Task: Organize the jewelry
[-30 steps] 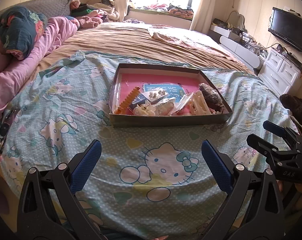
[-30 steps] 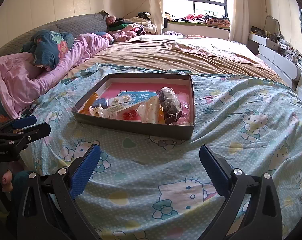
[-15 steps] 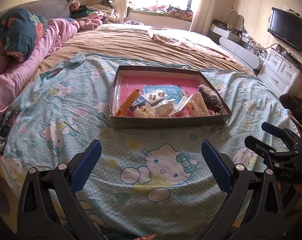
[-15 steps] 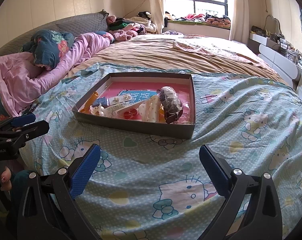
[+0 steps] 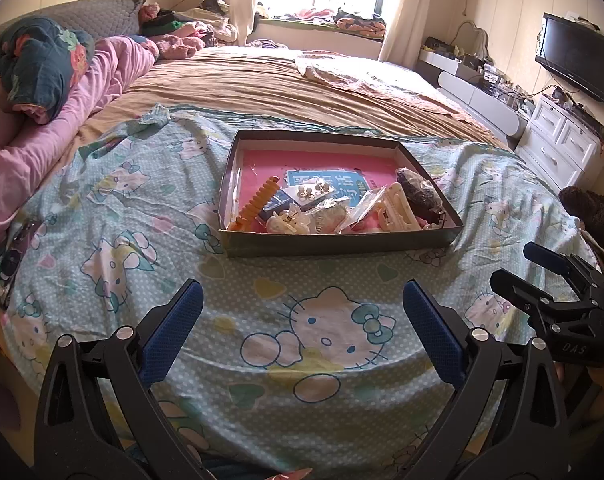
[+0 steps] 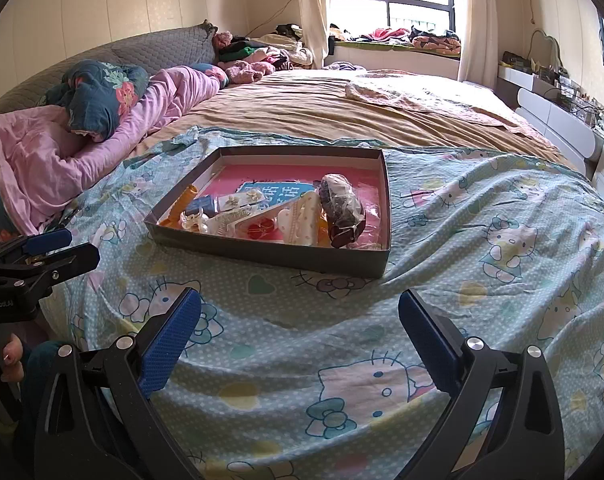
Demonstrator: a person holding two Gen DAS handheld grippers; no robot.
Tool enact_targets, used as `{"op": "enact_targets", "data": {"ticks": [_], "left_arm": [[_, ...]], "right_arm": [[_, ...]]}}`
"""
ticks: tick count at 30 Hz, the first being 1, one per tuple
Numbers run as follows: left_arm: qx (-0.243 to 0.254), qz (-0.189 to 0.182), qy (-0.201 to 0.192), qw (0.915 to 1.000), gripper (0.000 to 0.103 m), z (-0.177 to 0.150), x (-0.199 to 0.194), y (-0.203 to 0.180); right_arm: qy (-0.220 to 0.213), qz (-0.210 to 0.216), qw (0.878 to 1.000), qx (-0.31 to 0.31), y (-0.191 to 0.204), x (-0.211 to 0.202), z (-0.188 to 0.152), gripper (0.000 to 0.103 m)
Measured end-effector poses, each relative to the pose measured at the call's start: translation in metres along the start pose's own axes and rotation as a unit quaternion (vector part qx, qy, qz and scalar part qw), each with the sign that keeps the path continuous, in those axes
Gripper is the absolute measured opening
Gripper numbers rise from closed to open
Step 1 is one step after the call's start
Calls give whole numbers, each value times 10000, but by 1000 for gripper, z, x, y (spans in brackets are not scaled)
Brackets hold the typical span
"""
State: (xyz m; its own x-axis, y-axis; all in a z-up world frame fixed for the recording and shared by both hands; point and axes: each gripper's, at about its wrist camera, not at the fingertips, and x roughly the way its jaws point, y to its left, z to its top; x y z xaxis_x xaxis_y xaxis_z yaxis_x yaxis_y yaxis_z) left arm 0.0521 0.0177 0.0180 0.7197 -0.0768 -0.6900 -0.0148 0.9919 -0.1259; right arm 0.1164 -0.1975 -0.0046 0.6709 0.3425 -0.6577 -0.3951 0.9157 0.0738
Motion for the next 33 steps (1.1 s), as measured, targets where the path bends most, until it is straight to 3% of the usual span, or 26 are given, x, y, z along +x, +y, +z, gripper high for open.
{"op": "enact_targets", "data": {"ticks": [17, 24, 30, 33], "left_arm": [[73, 111, 82, 9999, 94, -1, 1, -1], [-25, -2, 331, 9994, 94, -2, 11, 5], [-549, -67, 514, 9971, 94, 2, 23, 29], [-799, 292, 604, 9945, 94, 6, 34, 50]], "right_arm": [[-23, -16, 10000, 25, -1, 0, 0, 98], [-42, -131, 9998, 129, -11, 2, 2, 98], [-87, -457, 9982, 372, -42, 10, 5, 98], [-56, -752, 9954, 589, -74, 21, 8, 98]]}}
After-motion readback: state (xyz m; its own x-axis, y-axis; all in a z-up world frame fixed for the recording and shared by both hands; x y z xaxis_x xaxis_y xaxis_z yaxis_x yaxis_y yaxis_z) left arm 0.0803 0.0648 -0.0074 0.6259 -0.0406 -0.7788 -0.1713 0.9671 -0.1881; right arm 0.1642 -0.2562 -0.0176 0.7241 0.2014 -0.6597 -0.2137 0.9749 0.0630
